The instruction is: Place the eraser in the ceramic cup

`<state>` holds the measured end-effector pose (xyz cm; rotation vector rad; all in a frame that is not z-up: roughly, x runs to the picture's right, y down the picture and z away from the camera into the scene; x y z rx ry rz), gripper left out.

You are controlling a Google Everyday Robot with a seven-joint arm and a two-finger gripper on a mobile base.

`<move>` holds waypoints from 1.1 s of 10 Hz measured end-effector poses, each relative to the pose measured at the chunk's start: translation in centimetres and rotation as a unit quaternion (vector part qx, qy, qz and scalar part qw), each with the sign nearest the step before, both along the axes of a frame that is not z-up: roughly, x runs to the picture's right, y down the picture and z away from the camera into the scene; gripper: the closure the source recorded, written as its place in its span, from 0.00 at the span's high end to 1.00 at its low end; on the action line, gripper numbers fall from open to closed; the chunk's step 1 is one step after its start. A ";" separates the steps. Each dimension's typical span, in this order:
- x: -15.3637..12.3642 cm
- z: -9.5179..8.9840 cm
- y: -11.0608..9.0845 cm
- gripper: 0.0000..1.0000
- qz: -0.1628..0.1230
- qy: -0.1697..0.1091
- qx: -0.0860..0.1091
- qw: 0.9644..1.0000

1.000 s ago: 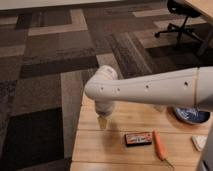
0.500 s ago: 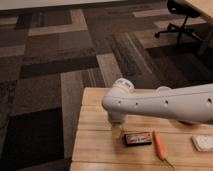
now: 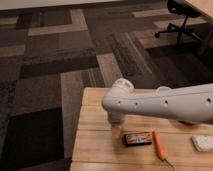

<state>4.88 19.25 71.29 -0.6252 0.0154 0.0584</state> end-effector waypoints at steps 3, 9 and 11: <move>1.2 0.0 0.9 0.65 -0.027 -0.026 0.001 0.999; 4.9 -0.5 4.6 0.65 -0.123 -0.091 -0.030 0.988; 6.0 0.2 4.6 0.65 -0.128 -0.085 -0.032 0.988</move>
